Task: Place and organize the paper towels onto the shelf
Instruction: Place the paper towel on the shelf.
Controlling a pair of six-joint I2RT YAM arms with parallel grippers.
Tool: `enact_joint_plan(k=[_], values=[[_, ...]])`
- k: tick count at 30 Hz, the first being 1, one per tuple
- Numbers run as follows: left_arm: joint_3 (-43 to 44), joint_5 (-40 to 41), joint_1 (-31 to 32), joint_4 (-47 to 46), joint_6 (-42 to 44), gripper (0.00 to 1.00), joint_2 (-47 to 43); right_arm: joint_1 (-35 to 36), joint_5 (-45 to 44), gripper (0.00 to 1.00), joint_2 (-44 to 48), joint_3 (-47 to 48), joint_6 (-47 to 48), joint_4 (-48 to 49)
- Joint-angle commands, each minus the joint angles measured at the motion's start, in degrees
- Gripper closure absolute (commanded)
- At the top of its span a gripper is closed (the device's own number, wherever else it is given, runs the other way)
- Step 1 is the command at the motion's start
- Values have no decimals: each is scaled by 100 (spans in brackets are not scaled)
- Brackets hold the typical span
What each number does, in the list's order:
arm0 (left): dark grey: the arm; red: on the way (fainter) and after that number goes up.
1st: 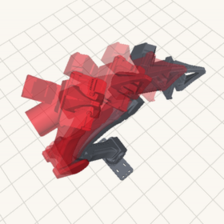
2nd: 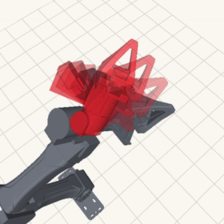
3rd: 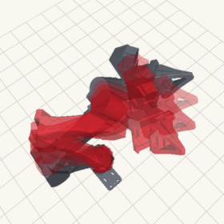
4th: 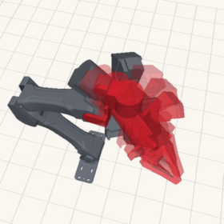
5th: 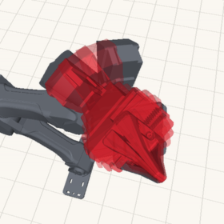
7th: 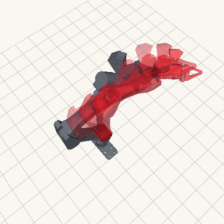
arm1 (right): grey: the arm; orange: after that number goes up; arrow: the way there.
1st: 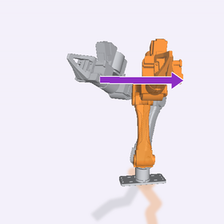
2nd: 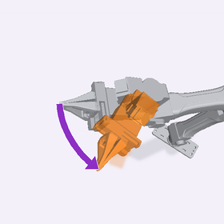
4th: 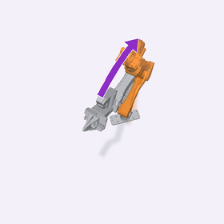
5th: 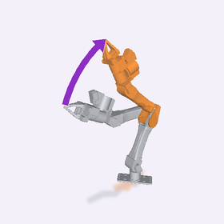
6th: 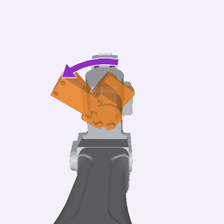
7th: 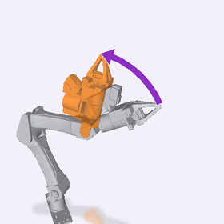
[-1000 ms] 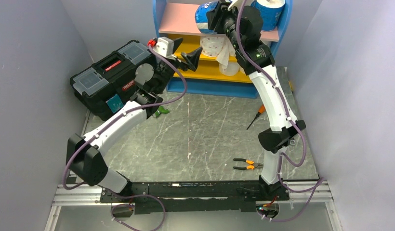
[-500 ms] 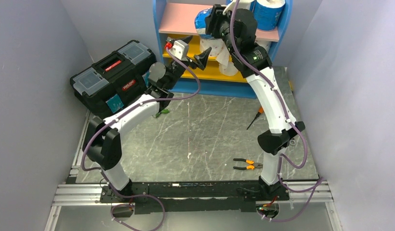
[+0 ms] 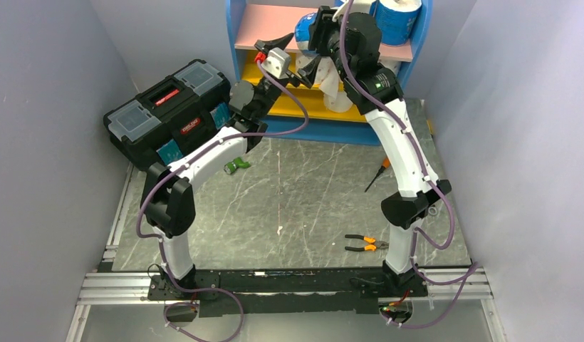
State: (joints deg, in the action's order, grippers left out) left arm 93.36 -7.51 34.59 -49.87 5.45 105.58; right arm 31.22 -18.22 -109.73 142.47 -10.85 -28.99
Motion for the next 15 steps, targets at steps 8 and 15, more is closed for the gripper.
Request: enact_joint_plan(k=[8,15], values=[[159,-167,33,-304,56,4,133,58,158,57,22,376,23,671],[164,-374,43,-353,124,3,179,57,209,55,-62,382,-21,669]])
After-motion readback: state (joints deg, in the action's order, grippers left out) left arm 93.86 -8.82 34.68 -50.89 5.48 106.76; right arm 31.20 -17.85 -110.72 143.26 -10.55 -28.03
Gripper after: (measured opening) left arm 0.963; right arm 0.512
